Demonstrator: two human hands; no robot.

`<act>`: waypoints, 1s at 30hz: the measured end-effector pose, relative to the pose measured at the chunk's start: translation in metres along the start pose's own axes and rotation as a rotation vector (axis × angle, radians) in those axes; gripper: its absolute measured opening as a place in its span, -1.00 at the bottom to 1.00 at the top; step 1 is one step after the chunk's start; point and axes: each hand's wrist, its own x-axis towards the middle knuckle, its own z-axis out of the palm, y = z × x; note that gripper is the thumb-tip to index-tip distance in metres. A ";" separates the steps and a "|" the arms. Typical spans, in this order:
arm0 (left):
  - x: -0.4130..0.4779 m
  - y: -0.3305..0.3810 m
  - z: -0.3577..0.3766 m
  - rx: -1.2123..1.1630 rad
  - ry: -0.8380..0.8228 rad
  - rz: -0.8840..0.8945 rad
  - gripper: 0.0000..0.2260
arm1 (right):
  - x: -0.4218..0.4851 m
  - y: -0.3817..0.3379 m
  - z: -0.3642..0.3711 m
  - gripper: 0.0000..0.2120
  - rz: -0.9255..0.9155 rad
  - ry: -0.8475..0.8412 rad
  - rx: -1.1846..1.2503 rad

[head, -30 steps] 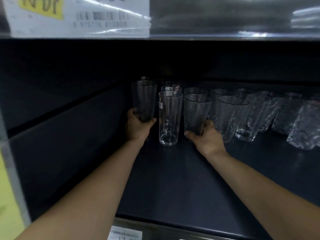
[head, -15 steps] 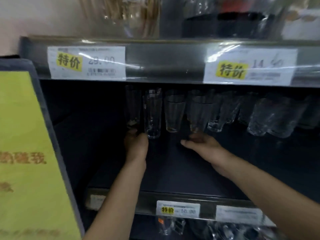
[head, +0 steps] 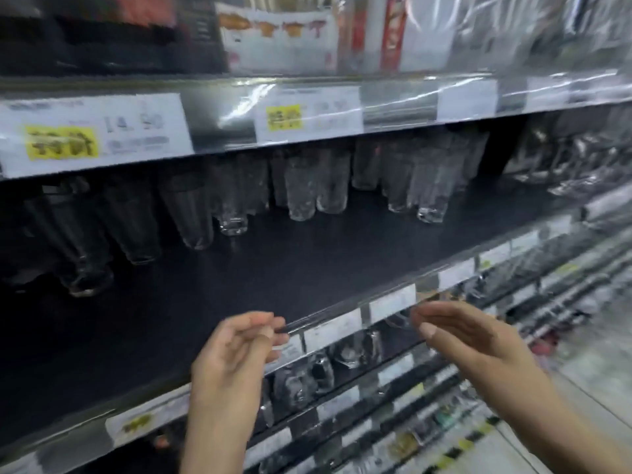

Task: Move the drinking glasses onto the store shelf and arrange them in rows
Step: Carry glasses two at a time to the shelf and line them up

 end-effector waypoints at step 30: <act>-0.054 -0.019 0.497 0.157 -0.337 -0.059 -0.90 | 0.099 0.067 -0.441 -0.90 0.071 0.208 0.021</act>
